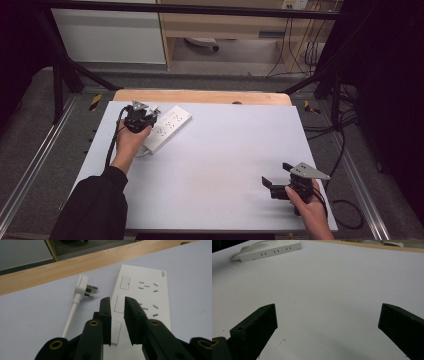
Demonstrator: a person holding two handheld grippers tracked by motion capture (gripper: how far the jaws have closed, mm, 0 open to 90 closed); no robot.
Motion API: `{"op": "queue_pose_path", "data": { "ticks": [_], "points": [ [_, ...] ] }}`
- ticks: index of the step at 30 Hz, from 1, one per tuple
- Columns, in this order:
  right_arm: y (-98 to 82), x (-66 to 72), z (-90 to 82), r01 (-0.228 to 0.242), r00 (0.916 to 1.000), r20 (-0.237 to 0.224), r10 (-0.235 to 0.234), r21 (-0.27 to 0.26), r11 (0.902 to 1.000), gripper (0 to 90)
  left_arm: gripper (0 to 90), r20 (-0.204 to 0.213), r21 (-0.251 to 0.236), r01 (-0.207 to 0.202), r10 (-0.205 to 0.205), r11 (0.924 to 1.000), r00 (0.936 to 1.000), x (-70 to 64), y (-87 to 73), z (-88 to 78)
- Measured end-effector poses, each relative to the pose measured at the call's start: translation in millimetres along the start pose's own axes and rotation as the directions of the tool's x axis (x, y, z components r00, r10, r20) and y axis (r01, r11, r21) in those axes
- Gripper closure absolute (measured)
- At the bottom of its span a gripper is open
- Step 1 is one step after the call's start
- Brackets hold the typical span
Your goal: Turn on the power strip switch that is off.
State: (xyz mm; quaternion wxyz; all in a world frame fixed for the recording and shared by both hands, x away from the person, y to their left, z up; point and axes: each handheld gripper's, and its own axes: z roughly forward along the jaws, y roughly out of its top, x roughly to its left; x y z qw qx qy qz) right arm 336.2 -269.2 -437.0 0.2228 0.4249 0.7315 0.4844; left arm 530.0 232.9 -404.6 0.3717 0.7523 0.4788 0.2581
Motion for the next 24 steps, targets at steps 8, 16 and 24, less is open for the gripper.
{"op": "queue_pose_path", "data": {
  "ticks": [8, 16, 24],
  "points": [
    [-0.2, 0.0, 0.3, 0.001, 1.0000, 0.002, -0.001, 0.001, 1.0000, 2.7, 83.0, 0.004, 0.019, 0.005, -0.005, 0.9998, 1.0000, 1.5, -2.6, 3.3],
    [-0.3, -0.2, 0.2, 0.001, 1.0000, 0.002, -0.001, 0.001, 1.0000, 2.7, 88.1, 0.007, 0.044, 0.010, -0.011, 0.9990, 0.9999, 5.4, -6.5, 7.6],
    [-0.3, -0.3, 0.5, 0.003, 1.0000, 0.002, -0.003, 0.001, 1.0000, 2.7, 89.9, 0.000, 0.054, 0.023, -0.023, 0.9983, 0.9997, 8.3, -13.7, 10.1]
  ]
}}
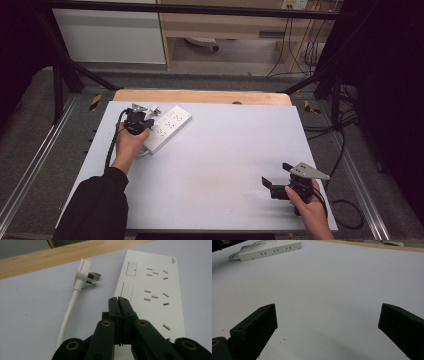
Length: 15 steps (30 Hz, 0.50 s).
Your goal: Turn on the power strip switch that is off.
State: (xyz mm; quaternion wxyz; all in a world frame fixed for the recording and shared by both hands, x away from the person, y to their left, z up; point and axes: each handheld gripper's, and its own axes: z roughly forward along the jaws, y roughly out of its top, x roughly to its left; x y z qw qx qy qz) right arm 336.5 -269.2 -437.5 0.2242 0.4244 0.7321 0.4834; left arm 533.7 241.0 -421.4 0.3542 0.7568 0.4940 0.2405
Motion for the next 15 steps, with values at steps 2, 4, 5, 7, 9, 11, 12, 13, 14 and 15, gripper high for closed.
{"op": "queue_pose_path", "data": {
  "ticks": [2, 4, 5, 7, 9, 11, 12, 13, 14, 15],
  "points": [
    [0.0, 0.0, -0.3, -0.002, 1.0000, 0.000, 0.002, 0.000, 1.0000, 2.7, 90.0, -0.001, 0.004, 0.000, 0.000, 1.0000, 1.0000, 1.5, -1.6, 0.0],
    [-0.1, -0.1, -0.1, -0.002, 1.0000, 0.001, 0.002, 0.002, 1.0000, 2.7, 90.0, -0.004, 0.005, 0.000, 0.000, 1.0000, 1.0000, 2.4, -3.1, 0.0],
    [-0.1, -0.2, 0.0, -0.001, 1.0000, 0.001, 0.001, 0.001, 1.0000, 2.7, 90.0, -0.001, 0.007, -0.002, 0.002, 1.0000, 1.0000, 3.1, -3.7, -0.1],
    [-0.1, 0.1, 0.2, -0.002, 1.0000, 0.000, 0.002, 0.003, 1.0000, 2.7, 90.0, 0.001, 0.008, -0.003, 0.003, 1.0000, 1.0000, 3.7, -4.9, -0.3],
    [-0.1, 0.2, 0.3, -0.002, 1.0000, 0.000, 0.002, 0.004, 1.0000, 2.7, 90.0, 0.002, 0.008, -0.003, 0.003, 1.0000, 1.0000, 4.0, -6.1, -0.5],
    [-0.1, 0.1, 0.4, -0.002, 1.0000, 0.000, 0.002, 0.004, 1.0000, 2.7, 90.0, 0.002, 0.010, -0.001, 0.001, 0.9999, 1.0000, 4.0, -7.2, -0.4],
    [-0.1, 0.0, 0.4, -0.001, 1.0000, 0.000, 0.001, 0.005, 1.0000, 2.7, 90.0, 0.003, 0.010, 0.001, -0.001, 0.9999, 1.0000, 4.0, -7.6, -0.2],
    [-0.1, 0.0, 0.5, 0.000, 1.0000, 0.000, 0.000, 0.005, 1.0000, 2.7, 90.0, 0.004, 0.011, 0.001, -0.001, 0.9999, 1.0000, 3.9, -7.8, -0.1],
    [-0.1, 0.1, 0.4, -0.001, 1.0000, 0.000, 0.001, 0.005, 1.0000, 2.7, 90.0, 0.005, 0.011, 0.001, -0.001, 0.9999, 1.0000, 3.5, -7.7, -0.2],
    [-0.1, 0.1, 0.4, -0.001, 1.0000, 0.000, 0.001, 0.005, 1.0000, 2.7, 90.0, 0.005, 0.010, 0.000, 0.000, 0.9999, 1.0000, 2.9, -7.5, -0.1]
  ]
}}
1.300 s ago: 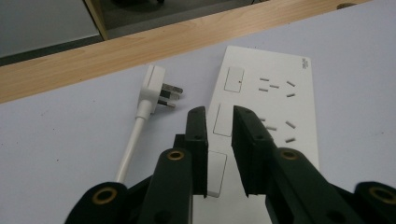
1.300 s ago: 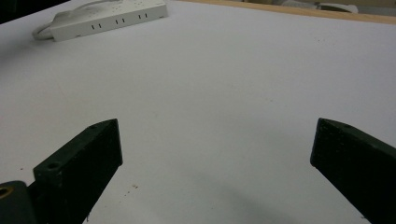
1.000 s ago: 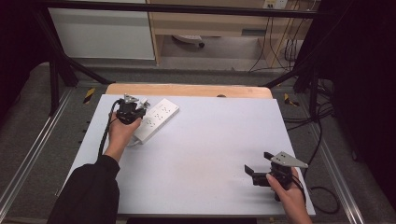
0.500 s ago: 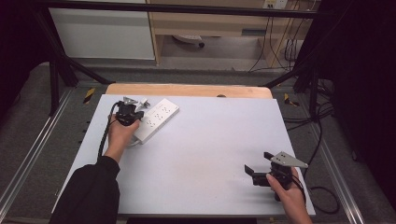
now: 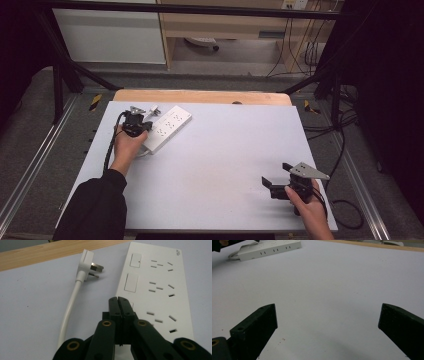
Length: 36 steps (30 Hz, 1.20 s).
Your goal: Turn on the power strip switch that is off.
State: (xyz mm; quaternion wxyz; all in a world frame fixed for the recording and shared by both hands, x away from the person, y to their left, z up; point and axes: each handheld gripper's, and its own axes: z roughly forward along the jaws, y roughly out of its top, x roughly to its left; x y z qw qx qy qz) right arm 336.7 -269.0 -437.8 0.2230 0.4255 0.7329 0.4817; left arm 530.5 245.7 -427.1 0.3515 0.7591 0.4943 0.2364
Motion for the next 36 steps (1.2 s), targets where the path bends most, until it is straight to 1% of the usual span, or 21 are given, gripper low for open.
{"op": "queue_pose_path", "data": {
  "ticks": [12, 16, 20, 24, 27, 30, 33, 36],
  "points": [
    [-0.1, -0.2, 0.0, 0.000, 1.0000, 0.000, 0.000, 0.000, 1.0000, 2.7, 90.0, 0.007, 0.004, -0.009, 0.009, 0.9999, 0.9999, -2.8, -0.4, 0.0],
    [-0.2, -0.2, 0.0, -0.001, 1.0000, 0.000, 0.001, 0.002, 1.0000, 2.7, 90.0, 0.004, 0.000, -0.002, 0.002, 1.0000, 1.0000, -2.7, -1.5, -0.7],
    [-0.3, 0.0, 0.0, -0.003, 1.0000, 0.001, 0.003, 0.005, 1.0000, 2.7, 90.0, 0.009, -0.003, -0.005, 0.005, 1.0000, 0.9999, -3.1, -2.4, -1.1],
    [-0.4, -0.2, 0.0, -0.002, 1.0000, 0.003, 0.002, 0.005, 1.0000, 2.7, 90.0, 0.003, -0.002, -0.003, 0.003, 1.0000, 1.0000, -4.0, -2.5, -1.3],
    [-0.6, -0.2, 0.2, -0.001, 1.0000, 0.000, 0.001, 0.008, 1.0000, 2.7, 90.0, 0.001, -0.002, -0.015, 0.015, 0.9999, 0.9999, -4.2, -2.8, -1.3],
    [-0.5, -0.1, 0.3, -0.002, 1.0000, 0.001, 0.002, 0.007, 1.0000, 2.7, 90.0, 0.004, -0.005, -0.008, 0.008, 1.0000, 1.0000, -3.7, -3.2, -1.0],
    [-0.6, -0.2, 0.0, 0.000, 1.0000, 0.000, 0.000, 0.007, 1.0000, 2.7, 90.0, 0.005, 0.010, -0.024, 0.024, 0.9997, 0.9997, -4.0, -4.0, -0.7],
    [-0.7, -0.4, 0.0, -0.001, 1.0000, 0.002, 0.001, 0.006, 1.0000, 2.6, 90.0, 0.012, 0.009, -0.013, 0.013, 0.9999, 0.9998, -1.9, -4.8, -1.6]
  ]
}}
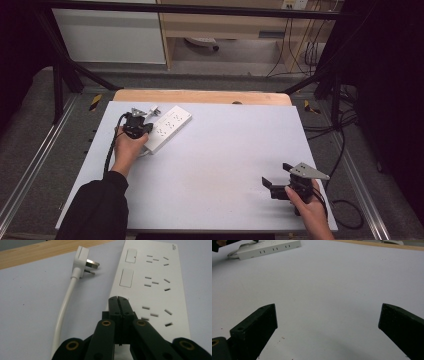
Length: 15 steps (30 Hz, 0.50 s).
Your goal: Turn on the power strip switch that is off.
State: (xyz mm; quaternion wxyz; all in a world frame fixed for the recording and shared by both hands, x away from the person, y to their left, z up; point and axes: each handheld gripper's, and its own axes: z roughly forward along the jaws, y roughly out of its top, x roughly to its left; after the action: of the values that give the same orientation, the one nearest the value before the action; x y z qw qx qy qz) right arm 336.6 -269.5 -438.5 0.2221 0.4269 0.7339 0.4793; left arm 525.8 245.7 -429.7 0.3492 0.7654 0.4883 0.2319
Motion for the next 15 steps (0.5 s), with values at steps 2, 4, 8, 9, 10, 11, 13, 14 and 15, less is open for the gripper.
{"op": "queue_pose_path", "data": {
  "ticks": [2, 4, 8, 9, 10, 11, 13, 14, 15],
  "points": [
    [0.1, 0.2, 0.0, 0.000, 1.0000, 0.000, 0.000, 0.000, 1.0000, 2.6, 90.0, 0.001, 0.002, -0.003, 0.003, 1.0000, 1.0000, 0.7, -0.1, -0.3],
    [0.2, 0.5, 0.0, 0.000, 1.0000, -0.002, 0.000, 0.003, 1.0000, 2.6, 90.0, 0.001, -0.009, -0.017, 0.017, 0.9998, 0.9999, 0.8, -1.5, -0.3],
    [0.1, 0.3, 0.8, 0.000, 1.0000, -0.001, 0.000, 0.004, 1.0000, 2.7, 90.0, 0.007, -0.030, -0.002, 0.002, 0.9995, 1.0000, 2.0, -4.6, -0.4],
    [0.0, 0.2, 1.0, 0.001, 1.0000, 0.000, -0.001, 0.005, 1.0000, 2.6, 90.0, 0.005, -0.030, -0.004, 0.004, 0.9995, 1.0000, 1.8, -4.6, -0.5],
    [0.0, 0.2, 1.3, 0.002, 1.0000, 0.000, -0.002, 0.005, 1.0000, 2.6, 90.0, 0.004, -0.031, -0.004, 0.004, 0.9995, 1.0000, 1.6, -4.5, -0.4],
    [-0.1, 0.5, 1.5, 0.000, 1.0000, 0.001, 0.000, 0.006, 1.0000, 2.7, 90.0, 0.003, -0.031, -0.005, 0.005, 0.9995, 1.0000, 1.4, -4.4, -0.3],
    [0.0, 1.0, 1.7, -0.001, 1.0000, -0.001, 0.001, 0.008, 1.0000, 2.6, 90.0, 0.000, -0.031, -0.007, 0.007, 0.9995, 1.0000, 1.1, -4.4, -0.3],
    [0.0, 1.1, 1.8, 0.000, 1.0000, -0.001, 0.000, 0.008, 1.0000, 2.6, 90.0, -0.001, -0.031, -0.008, 0.008, 0.9995, 1.0000, 1.0, -4.3, -0.3],
    [0.1, 1.2, 1.8, 0.000, 1.0000, -0.001, 0.000, 0.008, 1.0000, 2.6, 90.0, -0.001, -0.031, -0.007, 0.007, 0.9995, 1.0000, 1.0, -4.3, -0.3]
  ]
}}
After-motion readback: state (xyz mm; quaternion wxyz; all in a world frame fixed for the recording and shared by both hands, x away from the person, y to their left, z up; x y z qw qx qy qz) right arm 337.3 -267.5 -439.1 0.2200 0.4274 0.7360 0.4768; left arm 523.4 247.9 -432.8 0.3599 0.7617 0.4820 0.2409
